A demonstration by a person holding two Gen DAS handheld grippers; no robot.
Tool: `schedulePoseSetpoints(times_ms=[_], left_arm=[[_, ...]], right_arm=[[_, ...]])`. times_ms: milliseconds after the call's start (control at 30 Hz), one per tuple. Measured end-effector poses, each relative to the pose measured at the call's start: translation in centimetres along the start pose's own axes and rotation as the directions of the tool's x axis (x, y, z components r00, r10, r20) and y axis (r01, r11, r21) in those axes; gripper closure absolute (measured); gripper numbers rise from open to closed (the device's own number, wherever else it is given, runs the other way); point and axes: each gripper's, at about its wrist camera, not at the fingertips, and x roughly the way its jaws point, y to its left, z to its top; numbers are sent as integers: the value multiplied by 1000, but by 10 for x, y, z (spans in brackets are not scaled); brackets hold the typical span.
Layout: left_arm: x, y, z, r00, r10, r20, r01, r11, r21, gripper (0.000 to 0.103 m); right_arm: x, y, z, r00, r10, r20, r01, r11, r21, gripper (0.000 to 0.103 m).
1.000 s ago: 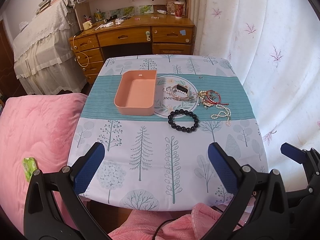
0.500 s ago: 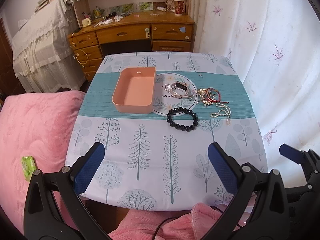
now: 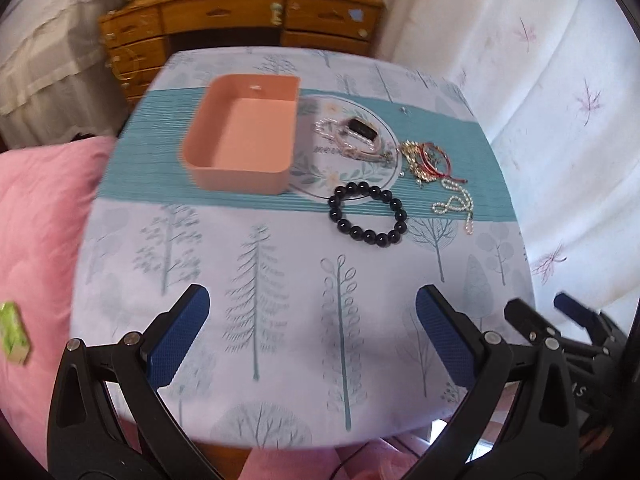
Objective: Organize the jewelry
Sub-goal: 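Grasp the black bead bracelet with left tool while right tool grasps pearl necklace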
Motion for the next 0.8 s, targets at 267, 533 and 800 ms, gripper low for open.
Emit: schedulePoseSetpoints(times_ms=[267,533,800], left_arm=[[60,-30,29,995,-93,41,84,978,191,10],[112,-87,32,987,-159,10,140,895,423,39],[144,-119,28,995,-103,-2,93,891,445,58]], right_arm=[[68,-14,52,995,-30,94,28,999,22,6],[136,-31,87,998,-35,53,29,994,106,42],[182,-30,100,999,-39,-4,39,999,23,64]])
